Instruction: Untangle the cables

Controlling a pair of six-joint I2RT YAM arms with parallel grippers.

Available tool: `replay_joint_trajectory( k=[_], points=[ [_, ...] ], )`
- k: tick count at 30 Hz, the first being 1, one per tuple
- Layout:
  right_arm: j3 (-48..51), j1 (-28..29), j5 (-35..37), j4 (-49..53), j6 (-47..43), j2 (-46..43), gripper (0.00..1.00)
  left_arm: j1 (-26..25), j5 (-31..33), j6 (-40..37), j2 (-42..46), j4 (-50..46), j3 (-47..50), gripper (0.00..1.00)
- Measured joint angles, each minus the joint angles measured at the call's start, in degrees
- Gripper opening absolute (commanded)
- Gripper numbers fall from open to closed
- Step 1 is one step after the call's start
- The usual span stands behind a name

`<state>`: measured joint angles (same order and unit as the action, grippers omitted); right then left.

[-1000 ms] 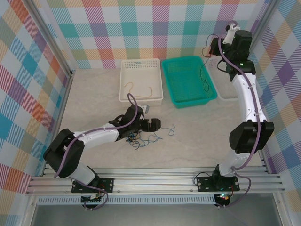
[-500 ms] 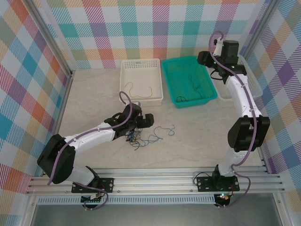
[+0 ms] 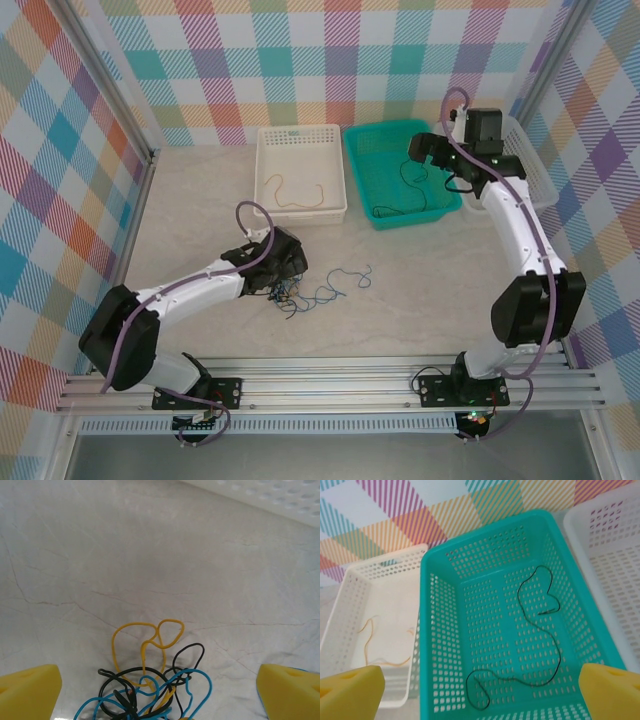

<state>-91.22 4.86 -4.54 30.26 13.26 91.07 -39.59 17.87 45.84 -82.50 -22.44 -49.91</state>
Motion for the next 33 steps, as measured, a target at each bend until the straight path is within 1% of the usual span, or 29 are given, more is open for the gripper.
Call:
replay_joint_trajectory(
  k=[3,9,16,19,24,29,33],
  points=[
    [3.1,0.1,-1.4,1.4,0.2,-2.6,1.00,0.0,-1.9,1.0,-2.6,0.2,0.1,1.00],
    [15.5,0.8,-5.1,2.7,2.3,-9.3,1.00,0.0,-5.6,2.3,-6.1,1.6,0.2,1.00],
    [31.4,1.6,-11.7,-2.3,6.5,-21.2,0.99,-0.3,-9.6,2.8,-9.3,3.8,0.1,1.00],
    [34.9,4.0,-13.9,-3.8,7.7,-24.1,0.99,-0.5,-10.9,2.8,-10.4,4.2,-0.7,1.00],
    [39.6,11.0,-14.0,-8.5,9.0,-27.6,0.99,-1.9,-15.1,2.8,-13.7,7.0,-4.3,1.00],
    [44.1,12.8,-12.7,-12.5,11.6,-28.6,0.97,-3.9,-19.8,2.3,-16.7,9.2,-8.0,1.00],
    [46.7,14.8,-11.2,-15.4,15.3,-29.0,0.97,-4.3,-20.1,1.0,-16.5,8.0,-9.6,1.00]
  ],
)
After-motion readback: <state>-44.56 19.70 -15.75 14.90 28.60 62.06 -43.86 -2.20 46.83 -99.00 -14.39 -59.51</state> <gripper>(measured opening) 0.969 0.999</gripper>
